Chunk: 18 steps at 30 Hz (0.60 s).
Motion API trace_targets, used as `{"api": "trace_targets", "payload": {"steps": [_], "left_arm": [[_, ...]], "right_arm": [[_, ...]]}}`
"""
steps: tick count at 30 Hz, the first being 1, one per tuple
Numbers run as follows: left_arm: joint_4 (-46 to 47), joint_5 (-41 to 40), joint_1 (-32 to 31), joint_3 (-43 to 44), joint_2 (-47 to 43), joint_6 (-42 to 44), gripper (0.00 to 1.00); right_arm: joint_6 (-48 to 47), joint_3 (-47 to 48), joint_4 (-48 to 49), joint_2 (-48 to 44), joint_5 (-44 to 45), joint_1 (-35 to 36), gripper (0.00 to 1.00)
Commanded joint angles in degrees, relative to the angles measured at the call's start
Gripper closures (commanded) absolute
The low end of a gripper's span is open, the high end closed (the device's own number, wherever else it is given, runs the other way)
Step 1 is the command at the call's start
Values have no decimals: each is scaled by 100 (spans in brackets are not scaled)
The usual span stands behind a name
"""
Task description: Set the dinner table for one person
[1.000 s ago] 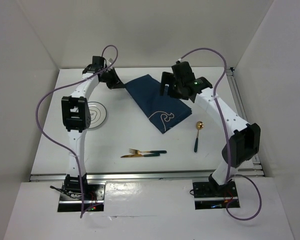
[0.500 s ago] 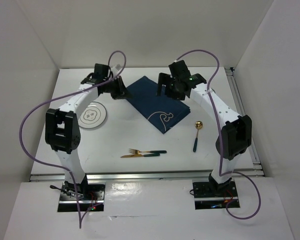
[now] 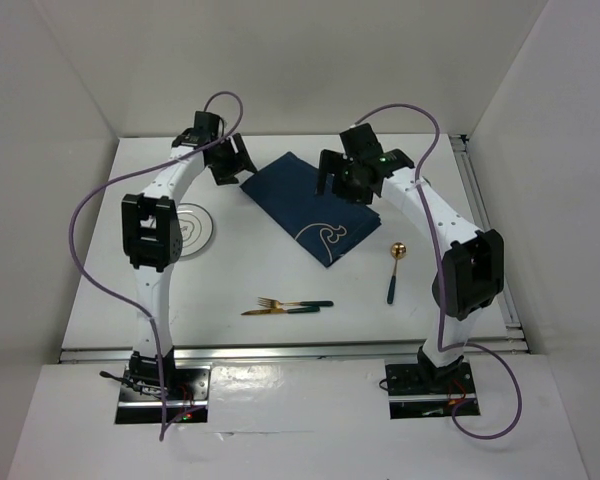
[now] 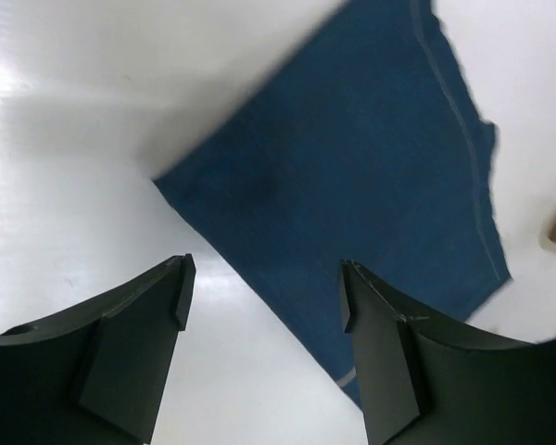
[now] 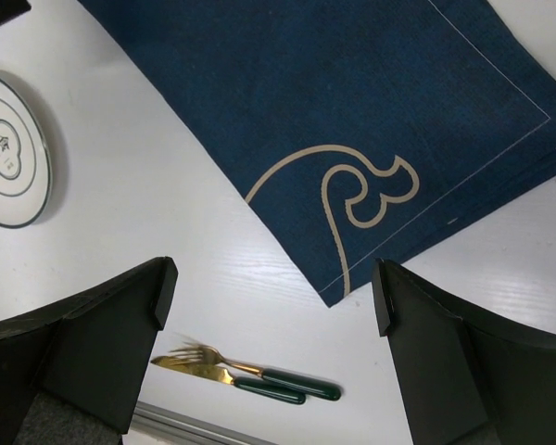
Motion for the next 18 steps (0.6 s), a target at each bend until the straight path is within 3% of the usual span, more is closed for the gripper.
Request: {"api": "trace_targets", "payload": {"steps": [1,11,14,15,16,18], "left_arm": [[-436,-402,50,612,544,-183,20],[-42,-17,50,780,1309,-367,22],[309,353,103,727,1362,-482,42],[424,441,155,727,1362,-482,55],[494,503,156,727,1301,-482,80],[792,879,217,797,1240,-604,97]], "right_arm": [[-19,-96,-88,-332,18,-121,0],[-71,-219,-140,-332,19,-227,0],[-124,-219,-193,-332,19,-227,0],[-124,-219,-193,-332,19,-227,0],[-124,-219,-193,-332,19,-227,0],[-124,-219,-193,-332,19,-227,0]]}}
